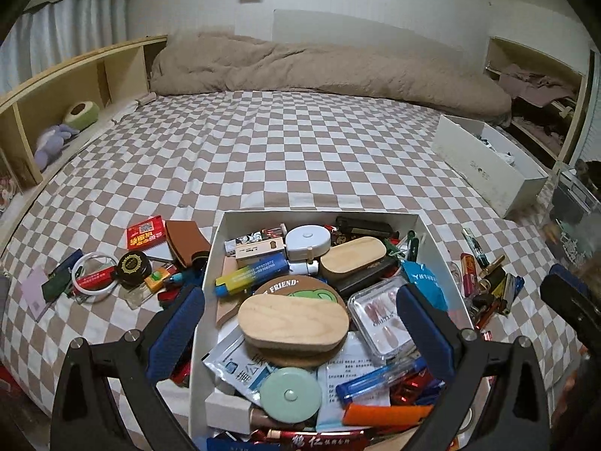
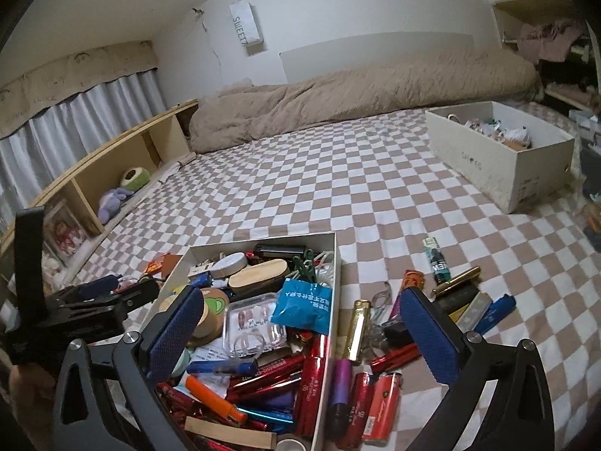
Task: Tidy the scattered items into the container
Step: 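Withdraw both tools up from the tray toward the remaining items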
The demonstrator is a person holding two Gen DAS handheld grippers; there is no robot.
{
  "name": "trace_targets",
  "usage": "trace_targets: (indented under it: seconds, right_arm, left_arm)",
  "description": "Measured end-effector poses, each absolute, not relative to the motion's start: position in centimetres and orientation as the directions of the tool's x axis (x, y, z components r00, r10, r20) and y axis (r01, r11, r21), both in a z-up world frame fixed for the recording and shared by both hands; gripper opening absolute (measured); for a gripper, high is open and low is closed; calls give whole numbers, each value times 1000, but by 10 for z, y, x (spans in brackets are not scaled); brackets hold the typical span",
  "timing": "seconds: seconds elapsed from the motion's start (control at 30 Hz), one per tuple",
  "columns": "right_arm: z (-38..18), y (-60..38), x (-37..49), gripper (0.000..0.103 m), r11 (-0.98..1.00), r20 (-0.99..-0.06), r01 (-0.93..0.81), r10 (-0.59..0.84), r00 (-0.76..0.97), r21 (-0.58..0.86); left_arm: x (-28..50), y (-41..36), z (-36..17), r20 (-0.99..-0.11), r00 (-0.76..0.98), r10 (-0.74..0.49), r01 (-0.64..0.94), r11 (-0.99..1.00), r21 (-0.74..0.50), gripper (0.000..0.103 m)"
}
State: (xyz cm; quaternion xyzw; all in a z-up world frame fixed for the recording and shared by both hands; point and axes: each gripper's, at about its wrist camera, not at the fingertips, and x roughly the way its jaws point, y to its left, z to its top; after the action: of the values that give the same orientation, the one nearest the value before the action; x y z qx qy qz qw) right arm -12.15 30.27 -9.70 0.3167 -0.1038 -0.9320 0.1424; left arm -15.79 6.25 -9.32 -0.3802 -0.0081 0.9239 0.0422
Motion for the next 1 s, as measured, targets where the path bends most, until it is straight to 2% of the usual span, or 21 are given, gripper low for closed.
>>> trace_targets:
  seconds: [1.0]
  right_arm:
    - [-98, 280, -70, 103, -970, -617, 174, -242, -749, 168]
  left_arm:
    - [-96, 22, -82, -657, -752, 62, -47, -998, -40, 103]
